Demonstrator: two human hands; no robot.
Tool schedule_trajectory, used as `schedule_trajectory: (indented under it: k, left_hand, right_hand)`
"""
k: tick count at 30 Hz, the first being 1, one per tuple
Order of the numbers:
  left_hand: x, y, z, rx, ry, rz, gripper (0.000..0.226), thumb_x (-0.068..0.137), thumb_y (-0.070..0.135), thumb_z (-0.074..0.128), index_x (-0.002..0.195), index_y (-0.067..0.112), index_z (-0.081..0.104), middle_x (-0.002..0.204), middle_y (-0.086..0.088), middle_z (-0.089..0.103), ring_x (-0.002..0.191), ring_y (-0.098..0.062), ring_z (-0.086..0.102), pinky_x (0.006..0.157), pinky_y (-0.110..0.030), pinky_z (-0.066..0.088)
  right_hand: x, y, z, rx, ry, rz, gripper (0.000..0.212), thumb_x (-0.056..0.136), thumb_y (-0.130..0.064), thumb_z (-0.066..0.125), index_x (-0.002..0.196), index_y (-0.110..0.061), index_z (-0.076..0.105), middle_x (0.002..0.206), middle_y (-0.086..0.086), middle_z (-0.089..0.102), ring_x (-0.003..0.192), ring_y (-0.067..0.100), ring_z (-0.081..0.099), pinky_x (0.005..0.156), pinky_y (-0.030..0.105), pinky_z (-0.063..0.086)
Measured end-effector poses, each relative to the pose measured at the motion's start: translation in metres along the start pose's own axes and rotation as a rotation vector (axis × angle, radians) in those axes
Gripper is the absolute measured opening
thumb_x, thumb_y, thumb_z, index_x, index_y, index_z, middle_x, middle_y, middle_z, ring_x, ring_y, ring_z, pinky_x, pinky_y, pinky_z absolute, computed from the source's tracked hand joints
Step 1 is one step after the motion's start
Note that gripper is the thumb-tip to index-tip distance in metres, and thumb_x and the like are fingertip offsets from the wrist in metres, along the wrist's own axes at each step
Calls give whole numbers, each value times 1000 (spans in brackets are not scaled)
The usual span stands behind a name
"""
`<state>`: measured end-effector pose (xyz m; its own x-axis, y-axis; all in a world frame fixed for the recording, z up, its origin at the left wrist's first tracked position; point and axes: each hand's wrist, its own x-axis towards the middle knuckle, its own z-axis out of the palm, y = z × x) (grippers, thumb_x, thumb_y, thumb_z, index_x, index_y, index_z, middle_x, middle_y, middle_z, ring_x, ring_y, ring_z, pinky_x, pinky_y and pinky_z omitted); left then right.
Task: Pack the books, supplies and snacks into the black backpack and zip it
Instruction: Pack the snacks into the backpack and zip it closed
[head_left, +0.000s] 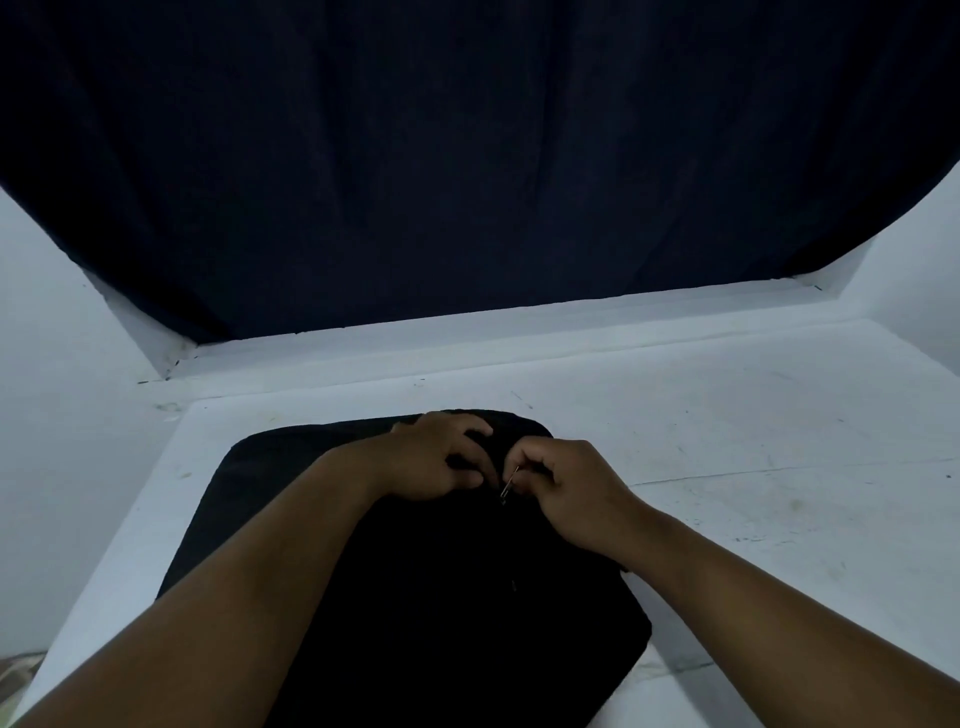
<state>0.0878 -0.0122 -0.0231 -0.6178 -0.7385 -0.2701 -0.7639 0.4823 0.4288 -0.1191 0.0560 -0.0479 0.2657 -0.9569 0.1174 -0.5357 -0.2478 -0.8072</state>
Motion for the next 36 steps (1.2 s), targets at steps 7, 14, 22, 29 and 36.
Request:
schedule_trajectory:
  k: [7,14,22,29,36]
  left_hand:
    - [-5,-1,20,-47,354,-88,18,87,26,70,80,42,73,132,23,52,118,0,48,106,-49,38]
    - [-12,14,38,122,468,-250,18,98,29,59,95,39,74,145,25,46,134,-8,39,108,-41,30]
    - [-33,18,67,64,670,-209,25,92,37,63,114,34,72,139,15,60,132,-11,53,113,-46,37]
    - [-95,40,107,162,607,-252,64,85,74,33,131,40,62,152,22,41,152,-6,9,121,-29,-4]
    - [-139,60,153,181,648,-313,75,77,83,52,143,48,48,164,20,15,154,-7,-8,122,-36,-10]
  right_hand:
    - [-8,5,3,-31,-156,-51,29,93,-10,59,76,-32,64,83,-9,67,82,8,63,81,32,51]
    - [-39,18,7,-34,-371,-123,25,95,-13,61,79,-32,67,101,-15,53,97,3,57,91,19,46]
    - [-61,38,5,27,-375,-116,20,96,-17,60,84,-32,64,99,-14,60,96,2,59,92,20,45]
    - [-50,42,4,82,-242,-105,18,93,-11,62,84,-25,68,89,-15,67,88,0,62,84,20,47]
    - [-67,49,11,50,-368,-192,31,96,-9,58,79,-35,62,96,-14,63,93,-4,59,80,3,39]
